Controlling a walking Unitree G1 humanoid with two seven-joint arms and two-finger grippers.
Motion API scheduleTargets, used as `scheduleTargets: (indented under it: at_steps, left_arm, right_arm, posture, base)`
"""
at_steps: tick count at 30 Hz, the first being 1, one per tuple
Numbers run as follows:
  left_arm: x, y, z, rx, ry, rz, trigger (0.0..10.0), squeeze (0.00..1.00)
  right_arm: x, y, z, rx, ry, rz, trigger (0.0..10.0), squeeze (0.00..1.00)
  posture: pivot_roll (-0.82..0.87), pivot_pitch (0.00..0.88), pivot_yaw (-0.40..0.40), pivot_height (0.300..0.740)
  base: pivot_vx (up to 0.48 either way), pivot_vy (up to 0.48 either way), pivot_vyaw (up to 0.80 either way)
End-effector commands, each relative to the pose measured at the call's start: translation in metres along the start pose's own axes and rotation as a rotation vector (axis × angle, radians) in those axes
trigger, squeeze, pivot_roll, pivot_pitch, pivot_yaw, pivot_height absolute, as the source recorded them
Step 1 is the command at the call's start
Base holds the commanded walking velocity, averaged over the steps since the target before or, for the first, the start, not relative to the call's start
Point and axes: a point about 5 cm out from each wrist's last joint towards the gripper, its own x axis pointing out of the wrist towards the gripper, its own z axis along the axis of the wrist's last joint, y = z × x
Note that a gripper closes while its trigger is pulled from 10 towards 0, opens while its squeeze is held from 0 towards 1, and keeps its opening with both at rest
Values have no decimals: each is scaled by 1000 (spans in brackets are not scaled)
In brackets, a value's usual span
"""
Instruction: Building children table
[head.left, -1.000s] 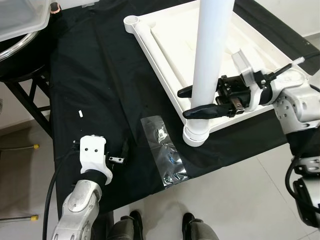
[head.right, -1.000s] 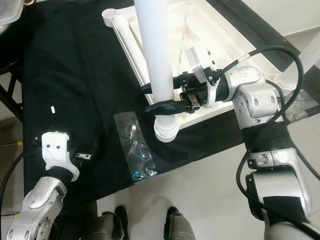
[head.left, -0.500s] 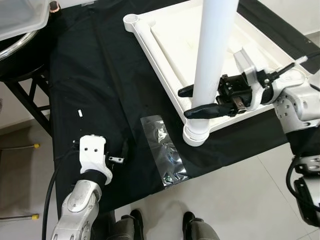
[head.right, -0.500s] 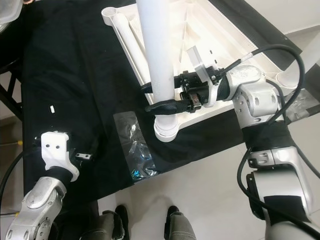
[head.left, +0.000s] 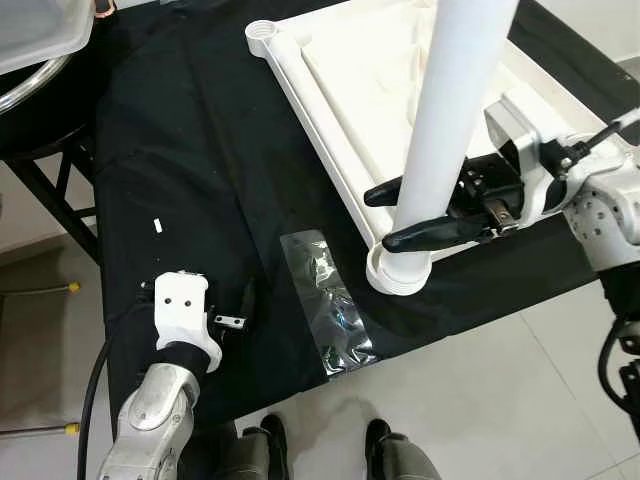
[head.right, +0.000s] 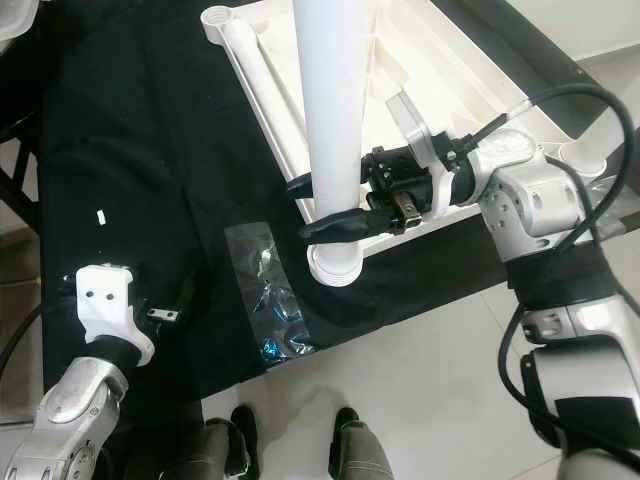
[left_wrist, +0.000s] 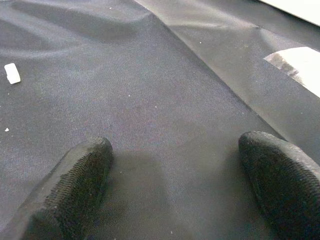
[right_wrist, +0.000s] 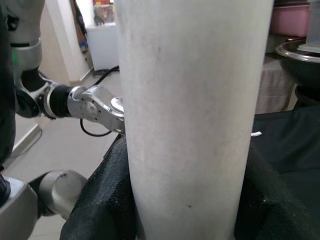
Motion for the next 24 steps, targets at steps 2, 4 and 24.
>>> scheduleTargets:
  at_steps: [2, 4, 24]
  left_arm:
    - [-8, 5, -8, 13, 56, 14, 10000, 0]
    - [-10, 6, -8, 14, 59, 17, 10000, 0]
    - [-18, 19, 7, 1, 37, 93, 10000, 0]
  right_arm:
    - [1, -2, 3, -34, 30, 15, 10000, 0]
    - [-1, -6, 9, -65, 27, -3, 10000, 0]
    - [14, -5, 22, -91, -33, 86, 10000, 0]
  posture:
    - [119, 394, 48, 740]
    - [125, 403, 49, 740]
    - [141, 465, 50, 740]
  base:
    - [0, 0, 0]
    - [0, 0, 0]
    - [0, 0, 0]
